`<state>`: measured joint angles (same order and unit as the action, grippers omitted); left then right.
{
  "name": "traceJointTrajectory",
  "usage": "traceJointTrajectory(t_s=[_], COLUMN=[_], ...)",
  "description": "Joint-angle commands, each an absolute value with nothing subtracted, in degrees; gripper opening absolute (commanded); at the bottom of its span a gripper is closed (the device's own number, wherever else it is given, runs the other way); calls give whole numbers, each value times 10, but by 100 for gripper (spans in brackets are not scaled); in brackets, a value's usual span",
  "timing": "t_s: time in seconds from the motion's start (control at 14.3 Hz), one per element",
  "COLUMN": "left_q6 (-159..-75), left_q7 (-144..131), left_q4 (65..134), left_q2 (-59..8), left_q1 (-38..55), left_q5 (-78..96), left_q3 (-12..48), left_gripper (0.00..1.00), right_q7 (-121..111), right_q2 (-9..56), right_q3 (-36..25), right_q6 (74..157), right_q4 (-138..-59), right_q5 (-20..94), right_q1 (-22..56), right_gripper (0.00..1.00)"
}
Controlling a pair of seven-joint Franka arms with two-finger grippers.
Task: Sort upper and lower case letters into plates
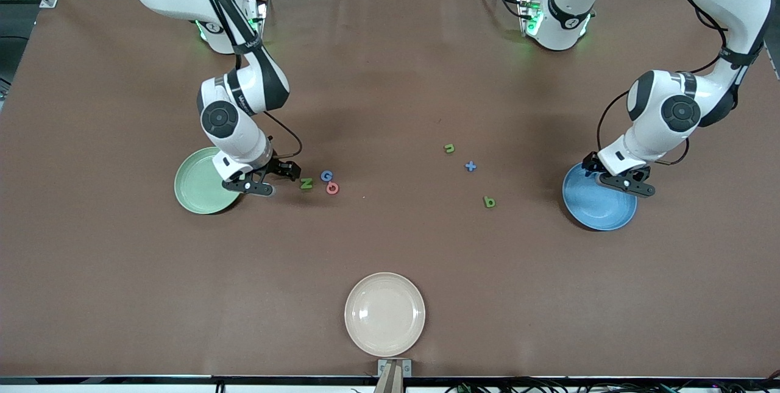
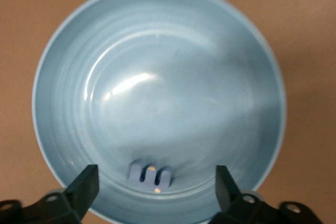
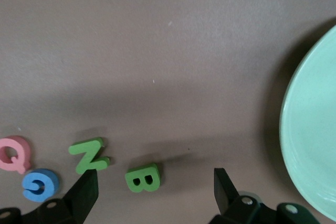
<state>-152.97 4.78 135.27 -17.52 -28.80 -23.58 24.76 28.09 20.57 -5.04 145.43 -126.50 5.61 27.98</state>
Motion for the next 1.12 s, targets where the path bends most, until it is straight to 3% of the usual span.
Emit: traceJointTrajectory(t_s=[0.0, 0.14, 0.35, 0.56, 0.91, 1.05], left_q6=[-1525, -1511, -1464, -1416, -1398, -1398], left_q7=[-24, -123, -266, -418, -614, -624], left_q4=[1356, 1342, 1296, 1228, 1103, 1088], left_q2=[-154, -157, -182, -219, -342, -366], left_q1=[-295, -294, -279, -216, -130, -99], left_q5=[-238, -238, -237, -236, -245, -246], left_q3=[292, 336, 385, 387, 383, 365], left_gripper=[99, 99, 99, 99, 99, 99], right_q7=[290, 290, 294, 295, 303, 303], right_q2=[202, 214, 225, 233, 245, 249], right_q3=[-55, -55, -55, -54, -54, -54], right_q6=[1462, 1463, 1464, 1483, 1502, 1506], right_q4=[-1285, -1285, -1285, -1285, -1285, -1285], right_q5=[56, 56, 57, 59, 59, 59], right_q1=[287, 289, 297, 305, 310, 312], right_gripper=[91, 81, 79, 79, 79, 73])
